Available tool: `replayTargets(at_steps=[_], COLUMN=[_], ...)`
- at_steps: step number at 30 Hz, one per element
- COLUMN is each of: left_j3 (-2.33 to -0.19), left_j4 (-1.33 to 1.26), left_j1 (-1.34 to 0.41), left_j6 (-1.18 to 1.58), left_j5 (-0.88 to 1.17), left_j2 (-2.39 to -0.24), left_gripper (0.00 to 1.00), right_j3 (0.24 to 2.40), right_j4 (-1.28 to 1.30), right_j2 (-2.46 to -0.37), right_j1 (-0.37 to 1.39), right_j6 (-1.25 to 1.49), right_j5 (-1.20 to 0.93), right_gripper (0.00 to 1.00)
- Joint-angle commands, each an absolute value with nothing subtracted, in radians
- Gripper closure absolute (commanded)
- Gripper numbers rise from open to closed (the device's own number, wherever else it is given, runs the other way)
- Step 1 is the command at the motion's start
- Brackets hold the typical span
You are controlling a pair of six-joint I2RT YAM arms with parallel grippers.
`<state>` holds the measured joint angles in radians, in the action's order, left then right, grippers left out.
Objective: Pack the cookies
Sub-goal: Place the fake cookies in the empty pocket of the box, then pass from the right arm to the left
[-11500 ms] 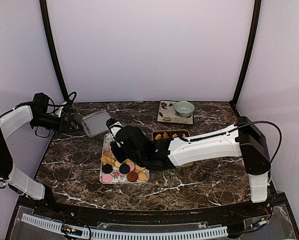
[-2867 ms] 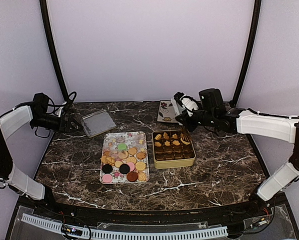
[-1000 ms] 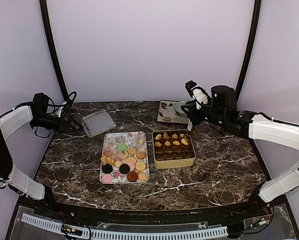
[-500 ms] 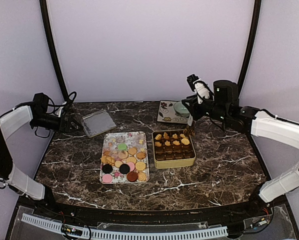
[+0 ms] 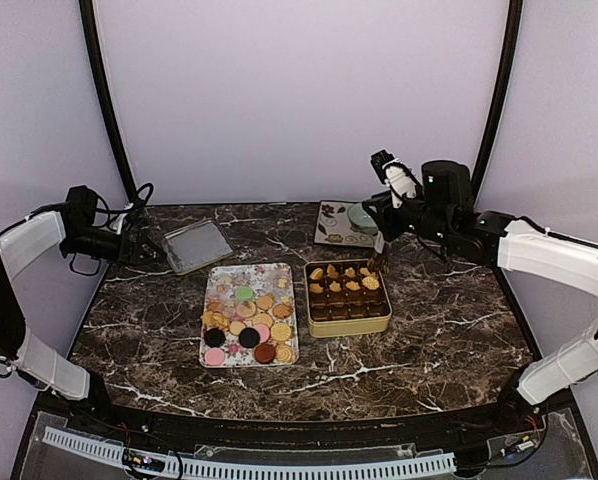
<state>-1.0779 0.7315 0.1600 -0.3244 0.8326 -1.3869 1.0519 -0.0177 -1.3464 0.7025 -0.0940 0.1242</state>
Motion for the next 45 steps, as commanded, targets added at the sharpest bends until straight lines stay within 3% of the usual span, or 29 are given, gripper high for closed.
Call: replayTargets(at_steps=[1,6,14,22,33,40,45], left_j3=[-1.084,-1.077,-1.082,-1.098,-1.108,-1.116,-1.136], left_j4=[0.765,0.808,0.902,0.946,0.974,1.0,1.049], left_j1=[0.165,0.165,0.099,-0.059,-0.082,-0.097,-0.101], left_j6=[-0.358,-0.416,-0.534,-0.621,-0.676,-0.69,-0.728], left_j5=[0.871,0.982,1.227,1.259,1.257,1.267,1.261], left_j2=[-1.35,-1.34,-1.34,-1.403,-1.435,-1.447,-1.464], left_gripper=[0.04,0.03,0.05,0.06,0.11,0.24,0.4], right_j3=[1.139,1.193,1.257,1.444,1.495,1.495,1.485], right_j4=[-0.119,-0.223,-0.564,-0.685,-0.737,-0.733,-0.727], right_j2=[-1.279,-1.318,-1.582,-1.823,-1.899,-1.897,-1.893], right_j1=[0.73,0.801,0.883,0.921,0.936,0.937,0.937], right_j6=[-0.027,0.096,0.414,0.582,0.666,0.662,0.652], right_j5=[0.066,-0.035,-0.211,-0.354,-0.401,-0.388,-0.383], right_gripper=[0.97,0.93,0.92,0.91,0.85,0.83,0.82])
